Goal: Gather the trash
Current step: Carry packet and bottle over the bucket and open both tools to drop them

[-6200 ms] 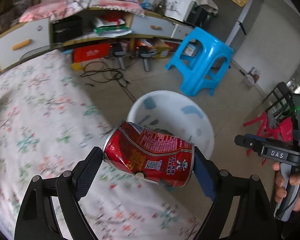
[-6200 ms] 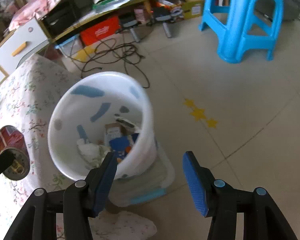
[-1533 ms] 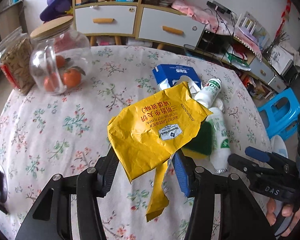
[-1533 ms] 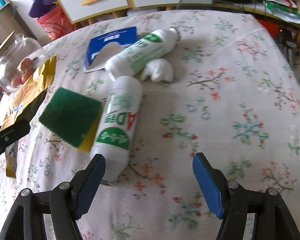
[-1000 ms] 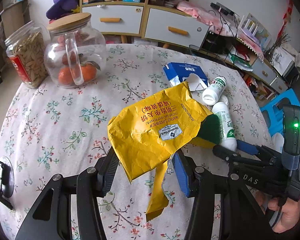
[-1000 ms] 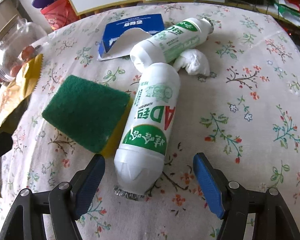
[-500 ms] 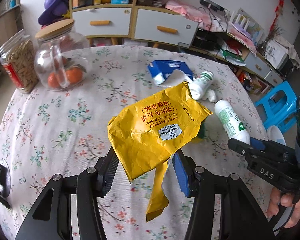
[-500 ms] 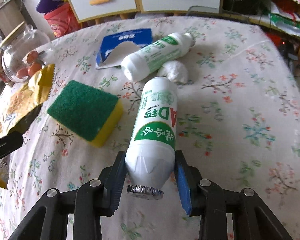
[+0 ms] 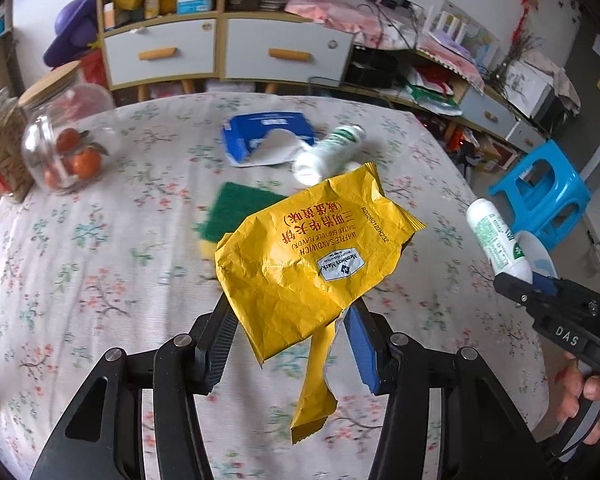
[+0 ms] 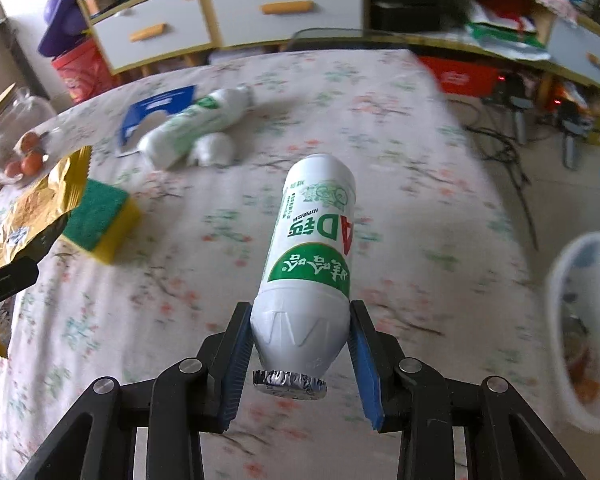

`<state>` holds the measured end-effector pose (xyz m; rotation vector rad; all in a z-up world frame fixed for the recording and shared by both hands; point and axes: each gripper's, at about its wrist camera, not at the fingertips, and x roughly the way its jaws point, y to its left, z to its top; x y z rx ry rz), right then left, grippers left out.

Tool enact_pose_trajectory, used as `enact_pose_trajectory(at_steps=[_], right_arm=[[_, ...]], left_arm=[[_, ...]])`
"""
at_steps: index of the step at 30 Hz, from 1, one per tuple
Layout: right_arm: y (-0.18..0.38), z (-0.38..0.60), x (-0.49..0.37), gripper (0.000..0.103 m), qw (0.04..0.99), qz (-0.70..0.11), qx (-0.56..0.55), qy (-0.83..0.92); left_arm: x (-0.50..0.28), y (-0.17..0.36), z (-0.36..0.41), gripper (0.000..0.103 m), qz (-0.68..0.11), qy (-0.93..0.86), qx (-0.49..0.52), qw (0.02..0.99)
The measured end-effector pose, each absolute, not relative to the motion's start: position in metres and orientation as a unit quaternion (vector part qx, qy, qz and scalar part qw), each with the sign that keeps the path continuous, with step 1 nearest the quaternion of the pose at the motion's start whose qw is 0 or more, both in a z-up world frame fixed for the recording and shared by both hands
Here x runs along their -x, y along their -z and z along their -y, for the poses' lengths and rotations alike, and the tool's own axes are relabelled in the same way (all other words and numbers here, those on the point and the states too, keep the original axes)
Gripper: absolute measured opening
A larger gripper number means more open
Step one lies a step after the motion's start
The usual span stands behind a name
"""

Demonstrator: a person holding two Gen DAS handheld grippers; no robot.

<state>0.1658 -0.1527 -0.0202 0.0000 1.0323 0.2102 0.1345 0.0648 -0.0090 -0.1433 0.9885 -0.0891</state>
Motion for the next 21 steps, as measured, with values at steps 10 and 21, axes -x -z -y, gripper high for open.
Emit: enact_pose_trajectory(at_steps=[10, 21], right_arm=[[0.012, 0.235, -0.141, 0.041, 0.873, -0.485, -0.017, -0.047], [0.018, 0.333, -0.111, 0.041, 0.869, -0.492, -0.050, 0.017]], left_arm=[[-0.134, 0.014, -0.005, 0.055, -0.480, 0.079, 0.038, 0.873], [-0.133, 0.022, 0.065, 0.055, -0.487, 0.122, 0.002, 0.865]])
